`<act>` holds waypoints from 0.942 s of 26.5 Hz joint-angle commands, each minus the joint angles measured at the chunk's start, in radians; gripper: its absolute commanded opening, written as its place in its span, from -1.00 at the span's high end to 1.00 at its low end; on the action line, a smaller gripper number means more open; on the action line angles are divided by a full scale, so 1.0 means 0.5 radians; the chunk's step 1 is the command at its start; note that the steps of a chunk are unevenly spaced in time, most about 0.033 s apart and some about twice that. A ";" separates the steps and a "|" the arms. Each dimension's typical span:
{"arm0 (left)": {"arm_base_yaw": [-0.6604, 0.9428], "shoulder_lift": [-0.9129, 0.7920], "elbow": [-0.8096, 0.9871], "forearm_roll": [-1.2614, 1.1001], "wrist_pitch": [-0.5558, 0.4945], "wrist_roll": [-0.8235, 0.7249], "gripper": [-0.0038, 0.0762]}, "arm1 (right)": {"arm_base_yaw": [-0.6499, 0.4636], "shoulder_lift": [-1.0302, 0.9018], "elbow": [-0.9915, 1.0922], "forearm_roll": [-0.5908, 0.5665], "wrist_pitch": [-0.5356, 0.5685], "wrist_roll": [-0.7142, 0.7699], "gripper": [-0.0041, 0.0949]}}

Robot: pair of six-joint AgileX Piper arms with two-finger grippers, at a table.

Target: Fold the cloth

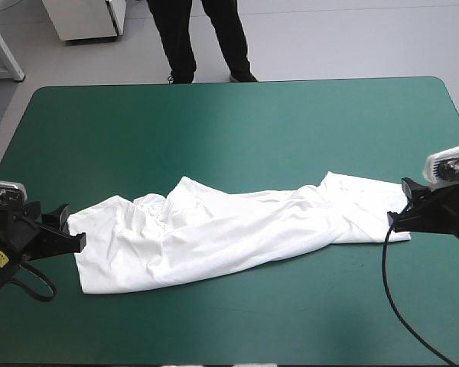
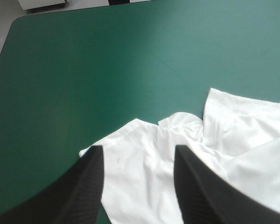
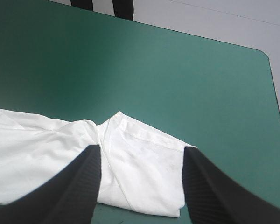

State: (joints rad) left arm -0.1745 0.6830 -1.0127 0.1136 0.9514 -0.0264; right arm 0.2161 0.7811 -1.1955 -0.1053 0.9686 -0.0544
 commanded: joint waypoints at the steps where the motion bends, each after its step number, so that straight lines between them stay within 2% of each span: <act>1: -0.010 -0.002 -0.064 0.017 -0.156 0.053 0.04 | -0.010 -0.007 -0.061 0.010 -0.141 -0.017 -0.08; 14: -0.010 -0.002 -0.064 0.014 -0.145 0.053 0.04 | -0.010 -0.007 -0.061 0.032 -0.141 -0.017 -0.08; 17: -0.010 -0.002 -0.093 -0.002 -0.079 0.039 0.04 | -0.010 -0.007 -0.061 0.032 -0.141 -0.017 -0.08; 19: -0.010 0.035 -0.145 0.001 0.113 0.019 0.04 | -0.010 -0.007 -0.061 0.032 -0.141 -0.017 -0.08; 20: -0.010 0.068 -0.174 0.027 0.284 0.019 0.04 | -0.010 -0.007 -0.061 0.032 -0.141 -0.017 -0.08; 21: -0.010 0.201 -0.240 0.139 0.680 0.019 0.04 | -0.010 -0.003 -0.061 0.032 -0.158 -0.017 -0.08; 25: -0.003 0.449 -0.271 0.044 0.676 0.067 0.03 | -0.010 0.009 -0.061 0.114 -0.124 -0.017 -0.08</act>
State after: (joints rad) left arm -0.1745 0.8568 -1.1134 0.1521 1.2547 0.0057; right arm 0.2161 0.7823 -1.1966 -0.0685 0.9579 -0.0544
